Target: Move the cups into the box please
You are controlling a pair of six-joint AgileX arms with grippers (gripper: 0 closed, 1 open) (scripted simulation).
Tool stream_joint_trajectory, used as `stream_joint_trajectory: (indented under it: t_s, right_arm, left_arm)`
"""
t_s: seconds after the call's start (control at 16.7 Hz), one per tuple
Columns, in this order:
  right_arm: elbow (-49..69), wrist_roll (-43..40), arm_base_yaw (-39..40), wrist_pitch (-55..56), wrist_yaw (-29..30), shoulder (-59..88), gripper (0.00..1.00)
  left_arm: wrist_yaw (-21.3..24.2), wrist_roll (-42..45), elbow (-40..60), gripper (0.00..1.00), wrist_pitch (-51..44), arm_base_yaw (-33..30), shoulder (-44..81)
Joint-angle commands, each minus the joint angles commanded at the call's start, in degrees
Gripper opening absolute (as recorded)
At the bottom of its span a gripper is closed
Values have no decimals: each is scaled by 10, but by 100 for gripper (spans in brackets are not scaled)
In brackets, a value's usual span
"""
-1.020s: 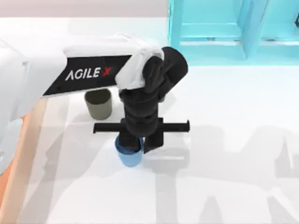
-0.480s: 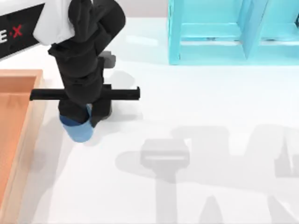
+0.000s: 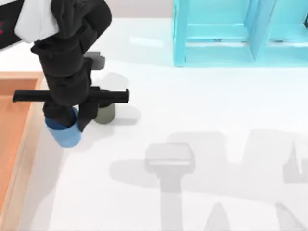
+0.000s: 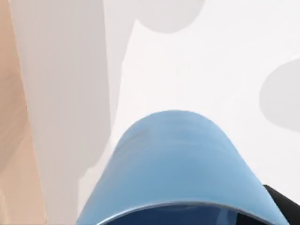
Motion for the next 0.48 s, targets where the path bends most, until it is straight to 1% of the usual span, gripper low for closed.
stream_joint_trajectory:
  t_s: [0.48]
  right_arm:
    - [0,0,0,0,0,0,100]
  left_arm:
    - [-5,174,-69,0,-33,180,-106]
